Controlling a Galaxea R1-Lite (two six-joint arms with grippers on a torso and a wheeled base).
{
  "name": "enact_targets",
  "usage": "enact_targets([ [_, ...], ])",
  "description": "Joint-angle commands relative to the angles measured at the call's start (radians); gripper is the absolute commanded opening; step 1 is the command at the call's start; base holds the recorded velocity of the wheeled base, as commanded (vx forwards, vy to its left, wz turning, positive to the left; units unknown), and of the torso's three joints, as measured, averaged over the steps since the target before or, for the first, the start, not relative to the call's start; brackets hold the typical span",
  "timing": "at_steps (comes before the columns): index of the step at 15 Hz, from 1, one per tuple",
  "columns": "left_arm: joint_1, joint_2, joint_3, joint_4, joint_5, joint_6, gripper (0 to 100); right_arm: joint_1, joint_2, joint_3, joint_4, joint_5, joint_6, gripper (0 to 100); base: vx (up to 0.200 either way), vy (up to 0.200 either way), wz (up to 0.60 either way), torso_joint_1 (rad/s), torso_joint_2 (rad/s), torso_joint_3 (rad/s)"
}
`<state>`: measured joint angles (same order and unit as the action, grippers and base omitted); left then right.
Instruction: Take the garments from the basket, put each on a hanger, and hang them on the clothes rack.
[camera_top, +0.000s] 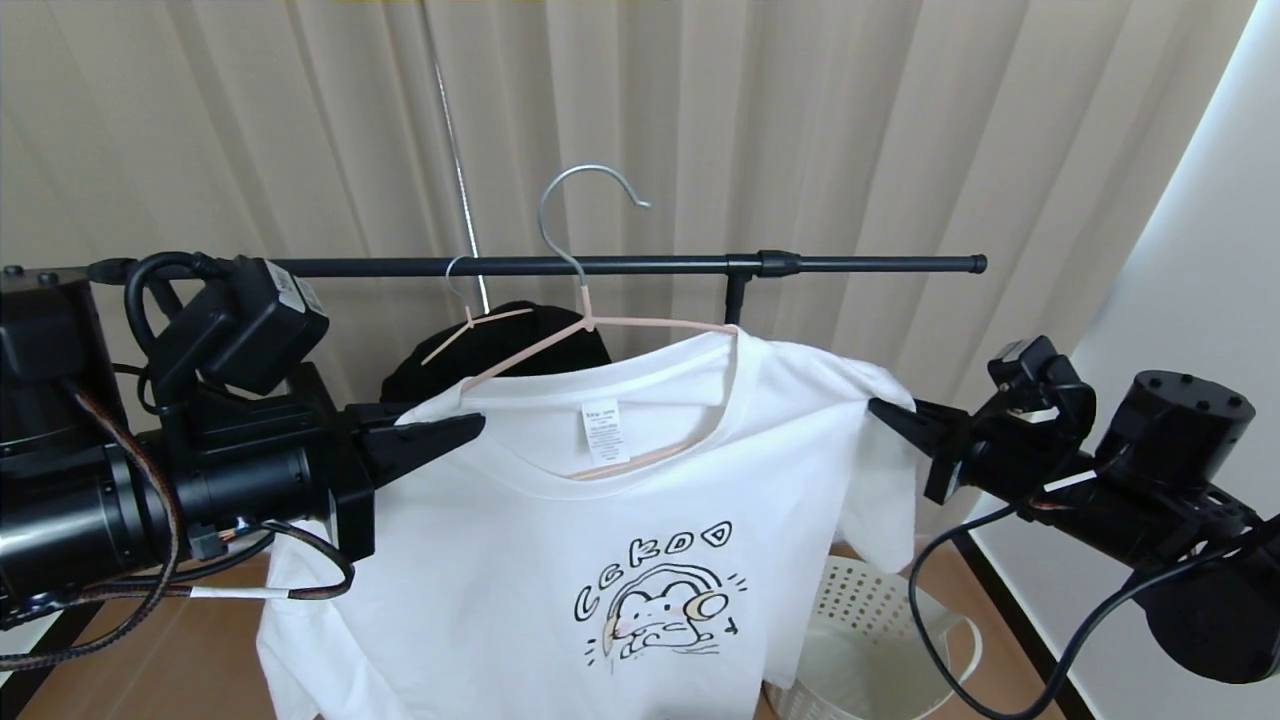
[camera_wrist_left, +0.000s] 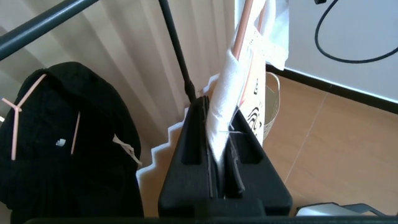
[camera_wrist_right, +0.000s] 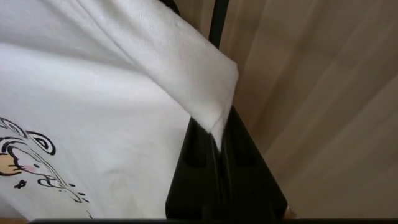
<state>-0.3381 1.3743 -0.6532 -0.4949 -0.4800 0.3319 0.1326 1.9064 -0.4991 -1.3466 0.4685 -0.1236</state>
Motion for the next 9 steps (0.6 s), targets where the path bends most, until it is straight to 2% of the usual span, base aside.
enact_targets([
  [1, 0.013, 0.003, 0.000, -0.001, 0.001, -0.016, 0, 0.002, -0.021, 0.005, 0.000, 0.002, -0.001, 100, 0.000, 0.000, 0.00, 0.000, 0.00, 0.000],
  [5, 0.053, 0.003, 0.004, -0.001, 0.001, -0.039, 0, 0.002, -0.024, 0.010, -0.011, 0.013, 0.001, 100, 0.000, 0.000, 0.00, 0.000, 0.00, 0.000],
  [9, 0.053, 0.005, 0.029, -0.001, 0.001, -0.065, 0, 0.006, -0.043, 0.008, -0.011, 0.013, 0.001, 100, 0.000, 0.000, 0.00, 0.000, 0.00, 0.000],
])
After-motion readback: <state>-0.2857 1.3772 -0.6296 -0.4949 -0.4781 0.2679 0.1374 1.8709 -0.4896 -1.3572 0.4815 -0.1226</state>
